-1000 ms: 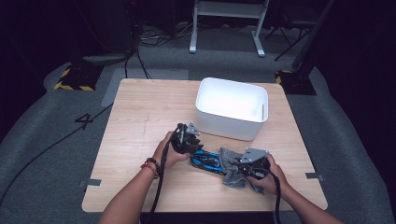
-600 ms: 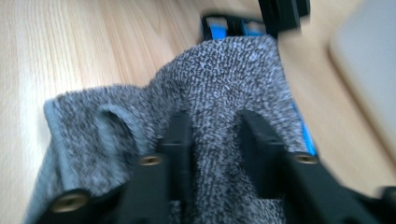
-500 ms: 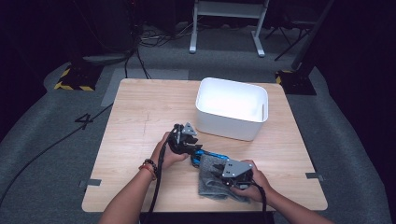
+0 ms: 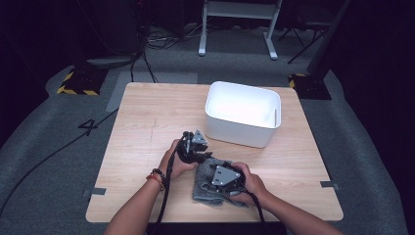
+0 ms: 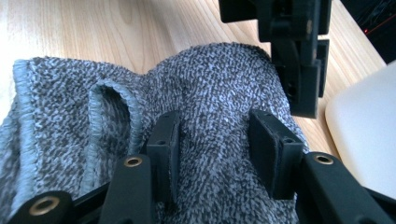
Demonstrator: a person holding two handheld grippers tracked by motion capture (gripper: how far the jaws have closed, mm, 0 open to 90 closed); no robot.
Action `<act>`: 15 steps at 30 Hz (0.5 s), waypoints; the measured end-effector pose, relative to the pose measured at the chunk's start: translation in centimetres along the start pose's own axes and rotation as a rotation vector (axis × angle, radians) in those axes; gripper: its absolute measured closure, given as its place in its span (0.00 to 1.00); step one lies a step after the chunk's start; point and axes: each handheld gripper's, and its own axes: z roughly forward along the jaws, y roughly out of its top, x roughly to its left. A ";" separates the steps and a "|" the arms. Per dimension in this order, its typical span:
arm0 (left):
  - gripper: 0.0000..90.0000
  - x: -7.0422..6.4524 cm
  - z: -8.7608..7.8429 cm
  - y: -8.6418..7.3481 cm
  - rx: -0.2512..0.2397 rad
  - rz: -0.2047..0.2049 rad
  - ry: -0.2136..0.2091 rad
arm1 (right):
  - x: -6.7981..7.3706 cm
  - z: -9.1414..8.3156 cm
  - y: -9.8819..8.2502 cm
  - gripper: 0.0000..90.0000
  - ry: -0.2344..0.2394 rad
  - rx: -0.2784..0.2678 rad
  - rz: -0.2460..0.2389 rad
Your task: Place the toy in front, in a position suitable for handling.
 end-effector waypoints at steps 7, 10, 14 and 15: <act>0.74 -1.2 0.3 0.8 0.034 0.066 0.049 | -0.5 -1.5 -1.1 0.54 -0.009 0.027 0.003; 0.74 -1.1 0.4 0.6 0.026 0.053 0.044 | -1.0 -2.3 -1.8 0.52 -0.010 0.040 0.031; 0.74 -1.1 0.3 0.6 0.024 0.053 0.043 | -2.0 -3.1 -3.4 0.49 0.019 0.069 0.097; 0.74 -1.2 0.3 0.6 0.021 0.057 0.043 | -2.2 -3.5 -3.9 0.48 0.032 0.066 0.119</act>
